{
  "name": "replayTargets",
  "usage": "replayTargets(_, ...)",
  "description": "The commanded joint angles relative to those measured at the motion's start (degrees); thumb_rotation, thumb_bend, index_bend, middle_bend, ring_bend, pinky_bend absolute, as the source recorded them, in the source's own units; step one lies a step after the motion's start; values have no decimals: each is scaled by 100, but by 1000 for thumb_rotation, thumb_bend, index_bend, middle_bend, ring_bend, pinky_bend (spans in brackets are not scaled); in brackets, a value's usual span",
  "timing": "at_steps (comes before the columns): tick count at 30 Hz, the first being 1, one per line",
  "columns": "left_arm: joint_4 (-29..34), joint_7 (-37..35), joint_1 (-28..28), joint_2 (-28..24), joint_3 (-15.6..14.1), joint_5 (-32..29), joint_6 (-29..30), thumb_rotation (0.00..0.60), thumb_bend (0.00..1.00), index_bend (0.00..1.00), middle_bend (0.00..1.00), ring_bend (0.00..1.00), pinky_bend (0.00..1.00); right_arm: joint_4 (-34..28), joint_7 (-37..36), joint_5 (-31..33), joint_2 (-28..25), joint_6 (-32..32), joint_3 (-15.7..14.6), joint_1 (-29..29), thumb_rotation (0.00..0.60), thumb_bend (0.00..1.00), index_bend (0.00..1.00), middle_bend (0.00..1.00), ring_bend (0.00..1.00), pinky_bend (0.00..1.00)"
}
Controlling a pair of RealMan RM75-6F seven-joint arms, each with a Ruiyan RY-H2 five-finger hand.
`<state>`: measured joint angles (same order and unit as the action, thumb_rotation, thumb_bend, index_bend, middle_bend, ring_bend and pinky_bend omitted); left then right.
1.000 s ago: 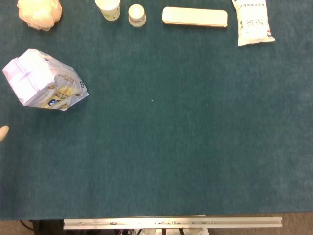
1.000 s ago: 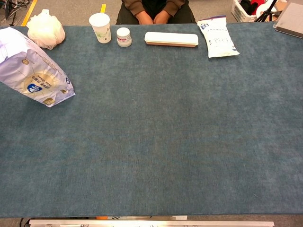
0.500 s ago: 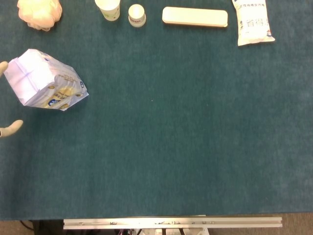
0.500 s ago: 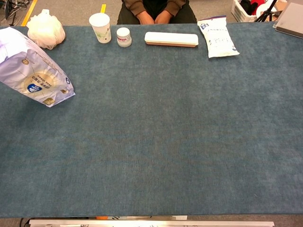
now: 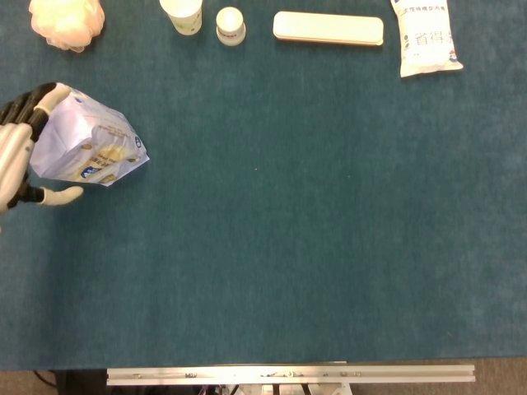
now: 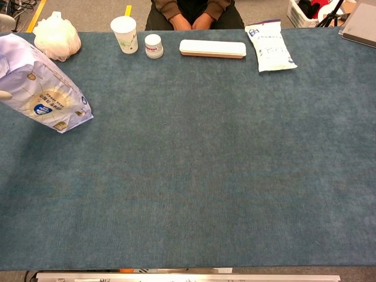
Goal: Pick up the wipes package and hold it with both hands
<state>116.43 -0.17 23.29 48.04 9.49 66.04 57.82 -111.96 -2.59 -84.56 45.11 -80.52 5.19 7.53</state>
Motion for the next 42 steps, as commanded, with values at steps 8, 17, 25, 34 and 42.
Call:
replayTargets(8, -334, 988, 747, 351, 63, -1389, -421, 600, 116, 0, 0, 0, 80, 206, -350, -107, -39, -28, -59, -57, 600, 82, 0, 59, 6, 116)
replayTargets(17, -380, 1052, 812, 402, 153, -1690, -67, 600, 116, 0, 0, 0, 80, 241, -361, -107, -28, -28, -60, -56, 600, 82, 0, 59, 6, 116)
replayTargets(25, -530, 1048, 974, 438, 117, -1892, -339, 600, 116, 0, 0, 0, 80, 221, -366, -96, -50, -57, -59, -74, 600, 81, 0, 59, 7, 116)
replayTargets(34, -695, 1174, 1282, 514, -8, -2230, -820, 600, 116, 0, 0, 0, 84, 247, -402, -70, -41, -115, -52, -112, 600, 82, 0, 59, 7, 116)
replayTargets(42, -1167, 1197, 1440, 999, -74, -2560, -751, 600, 117, 345, 154, 185, 487, 238, -386, -116, -27, -48, -66, -75, 600, 82, 0, 59, 6, 116)
